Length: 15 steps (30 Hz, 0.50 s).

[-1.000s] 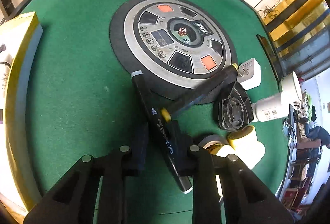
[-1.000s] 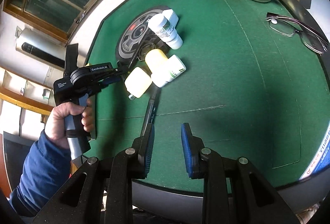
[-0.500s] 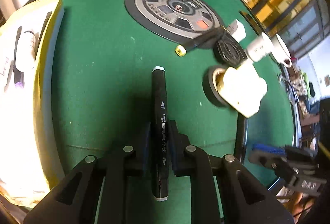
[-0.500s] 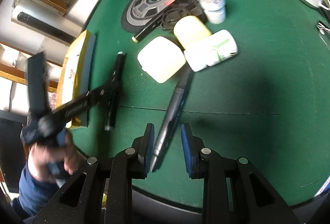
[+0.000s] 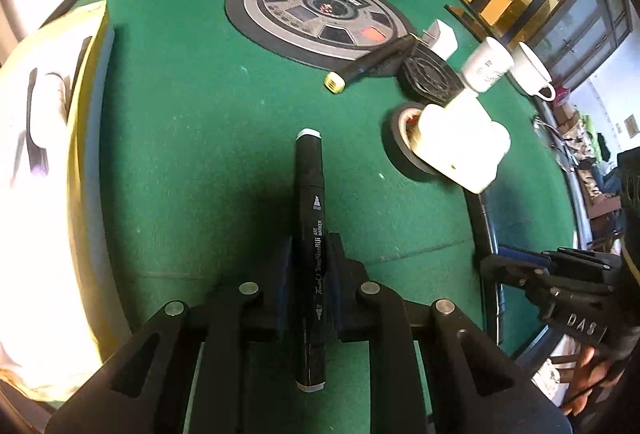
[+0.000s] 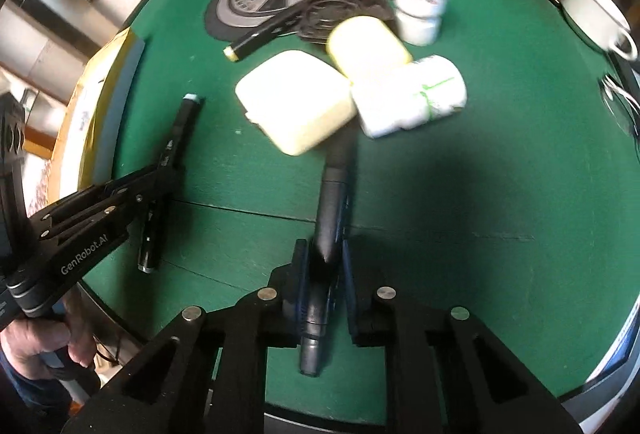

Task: Organize rigid objects
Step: 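Grasp a white-tipped black marker with the left gripper while the right grasps another black marker, then carry both black markers toward the white tray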

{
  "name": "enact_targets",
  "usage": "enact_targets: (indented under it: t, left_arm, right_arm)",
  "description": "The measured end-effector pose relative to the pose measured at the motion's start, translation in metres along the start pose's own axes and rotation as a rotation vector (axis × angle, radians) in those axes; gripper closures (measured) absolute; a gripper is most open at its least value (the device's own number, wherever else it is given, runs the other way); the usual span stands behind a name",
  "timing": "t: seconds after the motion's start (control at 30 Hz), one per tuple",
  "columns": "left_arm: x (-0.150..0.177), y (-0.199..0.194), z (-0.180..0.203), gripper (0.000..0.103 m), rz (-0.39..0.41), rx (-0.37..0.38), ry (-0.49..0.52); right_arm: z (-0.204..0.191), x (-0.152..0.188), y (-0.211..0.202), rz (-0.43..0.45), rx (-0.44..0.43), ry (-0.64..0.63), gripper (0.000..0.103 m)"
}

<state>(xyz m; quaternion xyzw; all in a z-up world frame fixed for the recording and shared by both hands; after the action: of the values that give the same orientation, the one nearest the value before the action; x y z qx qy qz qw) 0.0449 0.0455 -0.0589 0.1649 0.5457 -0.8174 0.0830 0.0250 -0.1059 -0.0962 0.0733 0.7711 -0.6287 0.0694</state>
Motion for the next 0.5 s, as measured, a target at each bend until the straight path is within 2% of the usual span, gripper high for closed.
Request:
enact_targets:
  t: [0.17, 0.33, 0.5]
  left_arm:
    - [0.013, -0.002, 0.014, 0.089, 0.001, 0.034, 0.020]
    - [0.011, -0.009, 0.019, 0.089, 0.024, 0.038, 0.016]
    - [0.010, -0.017, 0.022, 0.089, 0.042, 0.036, 0.010]
  right_arm:
    - [0.016, 0.013, -0.012, 0.020, -0.021, 0.046, 0.089]
    - [0.018, 0.018, -0.020, 0.055, -0.045, 0.054, 0.089]
    - [0.014, 0.022, -0.031, 0.086, -0.125, 0.052, 0.089]
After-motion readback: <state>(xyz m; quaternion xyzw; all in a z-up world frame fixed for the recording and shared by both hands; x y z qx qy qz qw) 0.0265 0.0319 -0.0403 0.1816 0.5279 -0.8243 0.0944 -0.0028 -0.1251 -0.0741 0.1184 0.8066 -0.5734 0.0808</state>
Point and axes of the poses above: each gripper's, at about its wrist camera, not at the fingertips, and y roughly the way its jaws point, z to its right, x to its underside, the point moved 9 cm from there along y, roughly the way its jaws point, and after that the axes turned 7 degrees about x, right-handed, at the moved point
